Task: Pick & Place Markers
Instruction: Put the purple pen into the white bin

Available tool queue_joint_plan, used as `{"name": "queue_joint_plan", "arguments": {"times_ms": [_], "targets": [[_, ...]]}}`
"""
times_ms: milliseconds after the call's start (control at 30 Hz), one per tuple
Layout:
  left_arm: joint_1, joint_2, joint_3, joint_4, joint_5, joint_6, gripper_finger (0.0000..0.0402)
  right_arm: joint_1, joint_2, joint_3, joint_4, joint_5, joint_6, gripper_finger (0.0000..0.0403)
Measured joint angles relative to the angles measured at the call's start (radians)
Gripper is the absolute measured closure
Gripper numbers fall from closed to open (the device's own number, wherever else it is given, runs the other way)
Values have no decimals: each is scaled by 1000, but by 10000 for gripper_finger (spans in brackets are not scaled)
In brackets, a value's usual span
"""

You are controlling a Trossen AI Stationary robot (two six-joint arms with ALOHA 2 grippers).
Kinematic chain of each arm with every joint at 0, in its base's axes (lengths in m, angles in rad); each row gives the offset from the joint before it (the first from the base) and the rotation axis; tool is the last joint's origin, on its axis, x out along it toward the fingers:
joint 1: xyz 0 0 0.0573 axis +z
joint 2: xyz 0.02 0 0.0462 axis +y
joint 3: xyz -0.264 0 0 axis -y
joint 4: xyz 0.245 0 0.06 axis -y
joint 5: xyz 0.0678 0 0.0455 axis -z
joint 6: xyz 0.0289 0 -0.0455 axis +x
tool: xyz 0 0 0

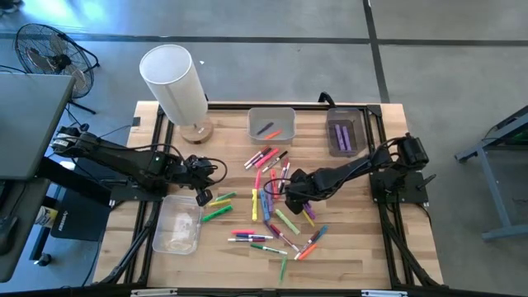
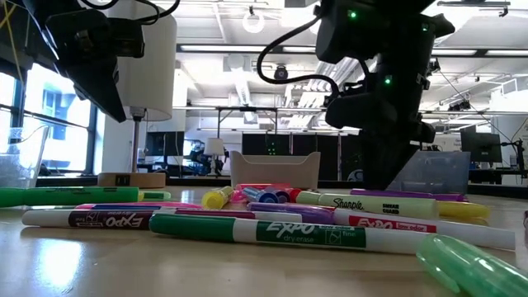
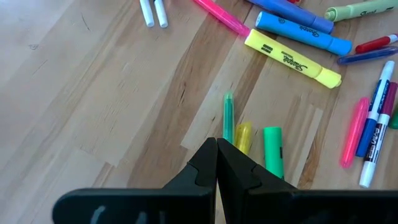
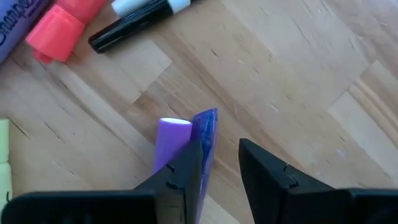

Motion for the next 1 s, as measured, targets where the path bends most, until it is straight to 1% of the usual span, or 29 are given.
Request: {"name": "queue_joint_plan", "arguments": {"times_ms": [233, 533, 700, 1000], "targets": [[0, 0, 0, 0, 0, 0, 401, -21, 0, 0, 3, -13, 18, 304], [0, 0, 1, 0, 0, 0, 401, -32, -34, -2, -1, 17, 26, 304], [0, 0, 1, 0, 0, 0, 401, -40, -35, -2, 4, 7, 29, 304], [0, 0, 1, 0, -3, 2, 401, -40, -35, -1, 53, -14, -32, 304]]}}
